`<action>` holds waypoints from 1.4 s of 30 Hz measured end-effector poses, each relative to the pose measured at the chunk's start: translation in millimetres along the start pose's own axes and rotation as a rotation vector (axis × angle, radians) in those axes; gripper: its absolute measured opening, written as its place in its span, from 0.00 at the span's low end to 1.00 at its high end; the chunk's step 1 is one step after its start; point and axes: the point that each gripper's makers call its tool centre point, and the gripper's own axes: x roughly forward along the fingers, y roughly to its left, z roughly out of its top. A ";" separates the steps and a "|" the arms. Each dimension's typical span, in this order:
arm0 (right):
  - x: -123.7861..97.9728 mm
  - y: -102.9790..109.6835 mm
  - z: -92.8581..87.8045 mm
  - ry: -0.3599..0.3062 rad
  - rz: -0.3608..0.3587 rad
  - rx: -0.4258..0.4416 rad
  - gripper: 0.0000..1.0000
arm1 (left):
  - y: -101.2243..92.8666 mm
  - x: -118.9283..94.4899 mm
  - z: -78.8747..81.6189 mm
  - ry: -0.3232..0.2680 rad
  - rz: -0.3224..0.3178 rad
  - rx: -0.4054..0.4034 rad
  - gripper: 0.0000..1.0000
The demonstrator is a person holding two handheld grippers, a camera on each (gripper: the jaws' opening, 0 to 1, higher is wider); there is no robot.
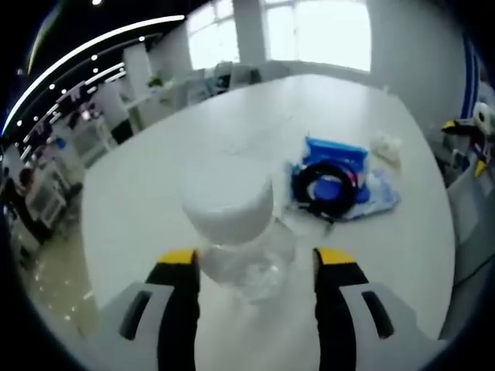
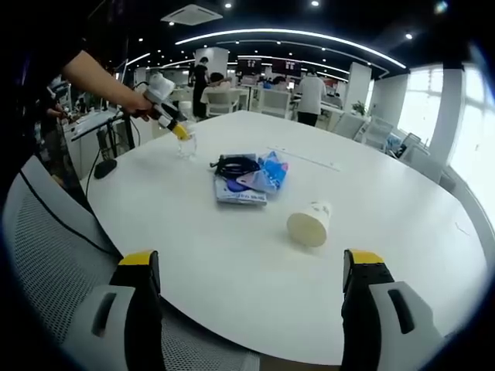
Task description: Arrange the tabletop items into an orderly group along one side of the table until the central work area is clear of visible clutter.
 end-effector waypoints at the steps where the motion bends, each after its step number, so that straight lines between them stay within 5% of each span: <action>1: 0.0 0.4 0.0 -0.001 0.004 0.006 0.98 | -0.9 -2.7 0.4 -0.003 0.003 0.001 0.58; 11: -0.4 3.0 0.5 -0.005 0.020 0.011 1.00 | -15.8 -35.8 -4.8 -0.027 0.023 -0.119 0.73; 26: 0.7 6.3 -1.5 0.003 0.044 0.007 1.00 | -60.7 -84.8 1.2 -0.107 0.081 -0.143 1.00; 32: 0.6 8.7 -3.5 0.017 0.052 -0.013 1.00 | -86.6 -95.7 -3.8 -0.062 0.083 -0.116 1.00; 42: 1.3 10.4 -1.9 0.005 0.060 -0.014 1.00 | -130.7 -122.2 -1.1 -0.108 0.068 -0.131 1.00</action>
